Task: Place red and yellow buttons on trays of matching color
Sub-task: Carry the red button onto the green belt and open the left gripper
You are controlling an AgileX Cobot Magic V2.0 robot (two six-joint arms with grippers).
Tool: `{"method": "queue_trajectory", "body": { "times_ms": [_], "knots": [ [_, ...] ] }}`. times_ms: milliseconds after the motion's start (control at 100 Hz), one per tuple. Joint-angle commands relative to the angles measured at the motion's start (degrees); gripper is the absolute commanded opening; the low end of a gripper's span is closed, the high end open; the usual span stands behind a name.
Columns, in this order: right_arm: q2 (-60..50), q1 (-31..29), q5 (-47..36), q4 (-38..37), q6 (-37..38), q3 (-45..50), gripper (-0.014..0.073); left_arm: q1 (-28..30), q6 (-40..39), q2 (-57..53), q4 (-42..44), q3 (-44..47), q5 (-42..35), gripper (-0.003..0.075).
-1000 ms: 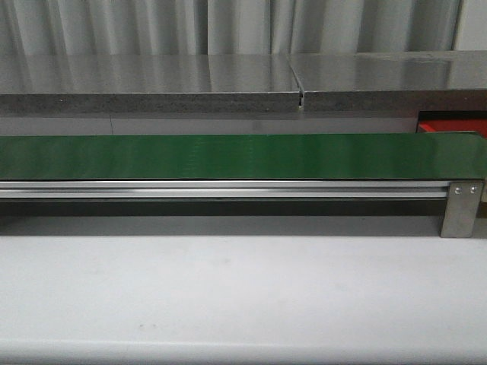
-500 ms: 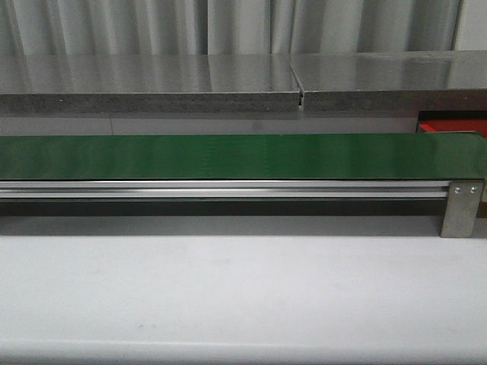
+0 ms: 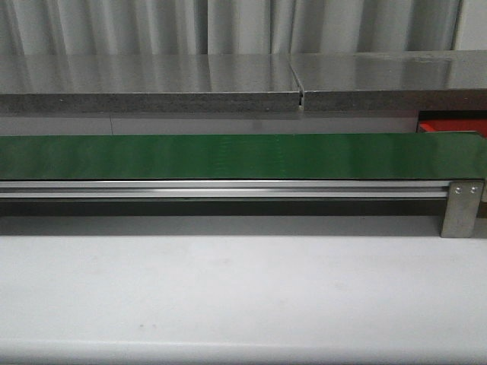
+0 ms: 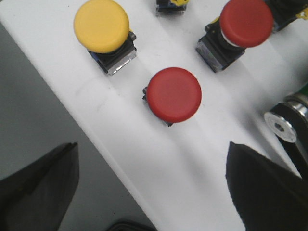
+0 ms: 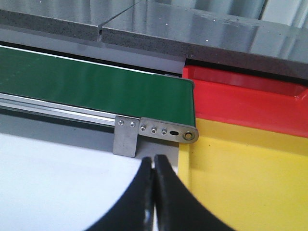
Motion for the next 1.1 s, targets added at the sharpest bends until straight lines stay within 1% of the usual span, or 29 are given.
{"method": "queue_trajectory", "body": {
  "times_ms": [0, 400, 660, 730, 770, 820, 990, 1090],
  "knots": [
    [-1.1, 0.2, -4.7, -0.2, -0.2, -1.3, -0.0068, 0.1, 0.9, 1.2, 0.1, -3.3, -2.8, 0.0607],
    [-1.1, 0.2, -4.7, -0.2, -0.2, -1.3, -0.0068, 0.1, 1.1, 10.2, 0.0, -9.8, -2.9, 0.0607],
    [-1.1, 0.2, -4.7, -0.2, -0.2, -1.3, -0.0068, 0.1, 1.1, 12.5, 0.0, -10.7, -2.9, 0.0606],
    [-1.1, 0.2, -4.7, -0.2, -0.2, -1.3, -0.0068, 0.1, 1.1, 12.6, 0.2, -10.7, -2.9, 0.0584],
    [-1.1, 0.2, -4.7, -0.2, -0.2, -1.3, -0.0068, 0.1, 1.1, 12.6, 0.3, -10.7, -2.9, 0.0550],
    [-1.1, 0.2, -4.7, -0.2, -0.2, -1.3, -0.0068, 0.1, 1.1, 12.6, 0.4, -10.7, -2.9, 0.0491],
    [-1.1, 0.2, -4.7, -0.2, -0.2, -1.3, -0.0068, 0.1, 1.1, 12.6, 0.8, -10.7, -2.8, 0.0207],
    [-1.1, 0.2, -4.7, -0.2, -0.2, -1.3, -0.0068, 0.1, 1.1, 12.4, 0.8, -10.7, -2.4, 0.0074]
  ]
}}
